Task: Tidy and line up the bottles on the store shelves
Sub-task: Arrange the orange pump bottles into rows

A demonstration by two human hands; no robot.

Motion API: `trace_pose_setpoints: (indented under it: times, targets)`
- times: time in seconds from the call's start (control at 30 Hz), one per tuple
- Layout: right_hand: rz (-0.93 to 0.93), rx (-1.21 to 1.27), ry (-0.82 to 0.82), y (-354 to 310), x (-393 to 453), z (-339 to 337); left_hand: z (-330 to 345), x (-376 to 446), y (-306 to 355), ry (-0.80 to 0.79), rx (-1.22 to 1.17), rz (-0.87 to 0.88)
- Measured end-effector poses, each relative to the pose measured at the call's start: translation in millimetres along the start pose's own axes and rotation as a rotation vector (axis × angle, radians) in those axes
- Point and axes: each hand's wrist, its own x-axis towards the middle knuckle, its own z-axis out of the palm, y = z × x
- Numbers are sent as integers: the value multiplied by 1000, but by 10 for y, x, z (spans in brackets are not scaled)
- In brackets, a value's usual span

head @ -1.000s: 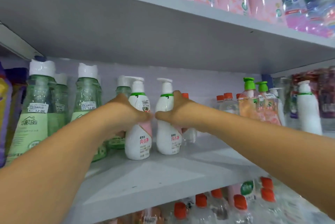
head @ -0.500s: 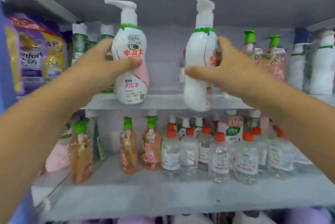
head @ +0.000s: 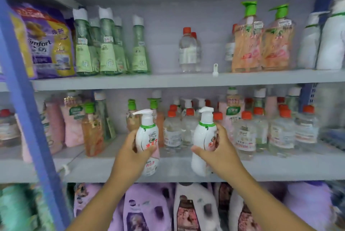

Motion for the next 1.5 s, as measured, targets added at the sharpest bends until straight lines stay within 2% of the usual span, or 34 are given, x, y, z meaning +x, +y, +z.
trace_pose_setpoints:
  times: [0.23,0.47,0.7,0.83,0.93,1.07,1.13,1.2,1.3,1.4,1.5]
  targets:
    - [40,-122,127,438,310,527,167,404,-366,-53,2,-39]
    - [30,-276,320,703,539,864,205,865,-644,-251,-45,-15]
    - [-17,-697,533,707,589,1034,102,1292,-857,-330,-114,11]
    - [27,-534,638,840,590,1032,84,1313,-986,-299,-114,74]
    - [78,-427,641,843,597,1021,158,1274,-987,-265,-106,106]
    - [57,-320,668,881,580,1029,85,1190,-1011,-248,-24,178]
    - [48,-293,708,882,594,1022,-65,1076,-1030,-141,6,202]
    - [48,-214,730,903,583,926,-277,978,-1021,49,-9,232]
    - [30,-185,585,1059,451,826,-623,1011,-1016,350,40,256]
    - [-142,-345,577,1116,426,889,-865,1101,-981,525,28,172]
    - [-330,-280,391,852,347,971,-1032,1238,-949,620,154,18]
